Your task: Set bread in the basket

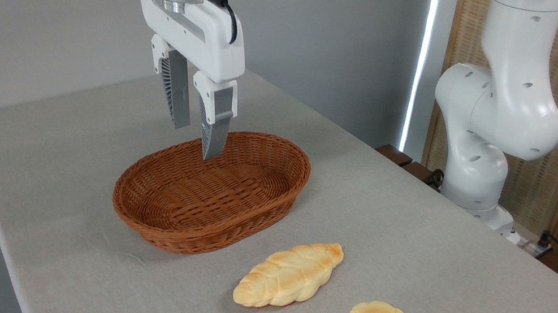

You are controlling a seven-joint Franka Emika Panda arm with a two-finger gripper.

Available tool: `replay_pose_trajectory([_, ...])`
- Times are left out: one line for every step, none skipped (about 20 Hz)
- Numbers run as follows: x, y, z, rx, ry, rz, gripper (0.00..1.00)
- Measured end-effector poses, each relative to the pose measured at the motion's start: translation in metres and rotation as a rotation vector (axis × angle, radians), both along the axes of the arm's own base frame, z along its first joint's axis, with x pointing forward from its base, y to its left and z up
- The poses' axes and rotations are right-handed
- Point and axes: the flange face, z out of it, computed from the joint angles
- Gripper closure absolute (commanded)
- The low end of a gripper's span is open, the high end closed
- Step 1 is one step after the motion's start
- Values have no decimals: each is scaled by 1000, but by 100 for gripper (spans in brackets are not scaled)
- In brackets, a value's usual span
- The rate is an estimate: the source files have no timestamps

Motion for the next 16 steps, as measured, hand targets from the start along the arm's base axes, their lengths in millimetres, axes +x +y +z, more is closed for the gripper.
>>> replay_pose_trajectory([0, 0, 0, 0, 0, 0, 0])
replay_pose_trajectory([0, 0, 0, 0, 0, 0, 0])
replay_pose_trajectory([0, 0, 0, 0, 0, 0, 0])
replay_pose_trajectory([0, 0, 0, 0, 1, 0, 0])
replay_pose_trajectory([0, 0, -1, 0, 2, 0, 0])
replay_pose_trajectory([-1, 0, -2, 1, 4, 0, 0])
replay_pose_trajectory([-2, 0, -4, 1, 8, 0, 0])
replay_pose_trajectory([-4, 1, -5, 1, 4, -2, 0])
replay_pose_trajectory([-8, 1, -8, -1, -13, -10, 0])
replay_pose_trajectory([-11, 2, -10, -2, -31, -21, 0])
replay_pose_trajectory([-16, 4, -13, -4, -50, -33, 0])
replay_pose_trajectory([-24, 8, -17, -5, -71, -42, 0])
replay_pose_trajectory([-32, 12, -21, -6, -85, -46, 0])
replay_pose_trajectory([-40, 17, -24, -7, -99, -46, 0])
replay_pose_trajectory([-46, 25, -26, -9, -120, -44, 0])
replay_pose_trajectory([-52, 35, -26, -12, -149, -47, 0])
